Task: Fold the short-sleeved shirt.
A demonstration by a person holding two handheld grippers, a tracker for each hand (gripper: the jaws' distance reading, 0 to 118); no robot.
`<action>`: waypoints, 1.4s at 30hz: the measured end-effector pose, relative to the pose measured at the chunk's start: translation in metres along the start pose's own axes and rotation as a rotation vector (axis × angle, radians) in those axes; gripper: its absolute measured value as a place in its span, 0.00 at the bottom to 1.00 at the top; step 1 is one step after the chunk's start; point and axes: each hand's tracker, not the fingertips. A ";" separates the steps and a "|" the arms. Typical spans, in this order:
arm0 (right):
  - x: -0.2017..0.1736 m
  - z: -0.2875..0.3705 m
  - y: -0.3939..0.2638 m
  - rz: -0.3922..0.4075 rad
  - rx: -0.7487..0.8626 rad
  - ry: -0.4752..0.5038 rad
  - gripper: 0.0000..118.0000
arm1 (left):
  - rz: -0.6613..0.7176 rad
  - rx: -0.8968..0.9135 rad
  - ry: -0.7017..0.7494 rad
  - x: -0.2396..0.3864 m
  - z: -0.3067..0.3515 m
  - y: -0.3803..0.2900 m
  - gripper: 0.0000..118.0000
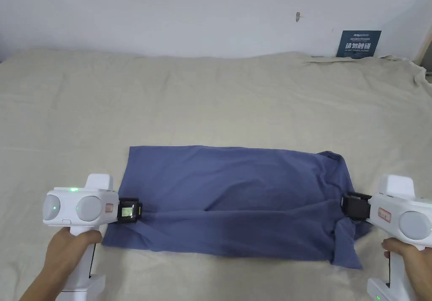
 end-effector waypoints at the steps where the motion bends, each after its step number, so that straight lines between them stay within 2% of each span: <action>1: -0.001 0.013 0.004 0.004 0.037 0.010 0.76 | 0.003 0.024 -0.007 -0.001 0.011 0.002 0.95; 5: -0.007 0.061 0.014 0.022 0.152 0.038 0.76 | 0.013 0.150 -0.022 -0.003 0.051 0.006 0.95; 12: -0.021 0.119 -0.005 0.073 0.242 0.044 0.76 | 0.037 0.253 -0.043 -0.002 0.099 -0.014 0.94; 14: -0.025 0.128 -0.016 0.079 0.262 0.033 0.75 | 0.033 0.283 -0.043 0.003 0.109 -0.027 0.87; 15: -0.026 0.131 -0.020 0.082 0.269 0.027 0.72 | 0.029 0.295 -0.044 0.004 0.112 -0.032 0.78; 16: -0.028 0.134 -0.026 0.090 0.282 0.021 0.61 | 0.023 0.304 -0.043 0.005 0.114 -0.038 0.61; 17: -0.029 0.137 -0.030 0.095 0.288 0.018 0.41 | 0.021 0.317 -0.050 0.001 0.112 -0.041 0.40; 18: -0.030 0.139 -0.033 0.102 0.291 0.020 0.13 | 0.024 0.322 -0.061 0.000 0.112 -0.044 0.17; 19: -0.030 0.138 -0.036 0.107 0.293 0.023 0.00 | 0.030 0.316 -0.076 -0.001 0.112 -0.047 0.00; 22: -0.026 0.143 -0.038 0.091 0.281 0.085 0.00 | 0.072 0.284 -0.120 -0.001 0.111 -0.055 0.00; 26: -0.023 0.139 -0.036 0.125 0.294 0.059 0.00 | 0.058 0.227 -0.102 -0.003 0.100 -0.059 0.00; 33: -0.022 0.130 -0.030 0.100 0.284 0.071 0.00 | 0.062 0.008 -0.095 -0.010 0.052 -0.045 0.00; 35: -0.024 0.127 -0.030 0.100 0.275 0.070 0.00 | 0.056 -0.057 -0.088 -0.012 0.032 -0.038 0.14; 36: -0.024 0.125 -0.030 0.102 0.271 0.069 0.00 | 0.055 -0.068 -0.082 -0.012 0.024 -0.035 0.24; 37: -0.024 0.123 -0.030 0.104 0.265 0.068 0.00 | 0.059 -0.069 -0.080 -0.014 0.014 -0.033 0.47; 38: -0.023 0.120 -0.029 0.106 0.260 0.067 0.00 | 0.059 -0.095 -0.066 -0.015 0.005 -0.031 0.64; 39: -0.025 0.120 -0.030 0.105 0.256 0.066 0.00 | 0.058 -0.122 -0.053 -0.015 -0.002 -0.028 0.74; 40: -0.025 0.117 -0.030 0.102 0.251 0.065 0.00 | 0.047 -0.142 -0.039 -0.015 -0.011 -0.025 0.79; 42: -0.024 0.112 -0.029 0.097 0.239 0.064 0.00 | 0.048 -0.160 -0.020 -0.015 -0.020 -0.024 0.78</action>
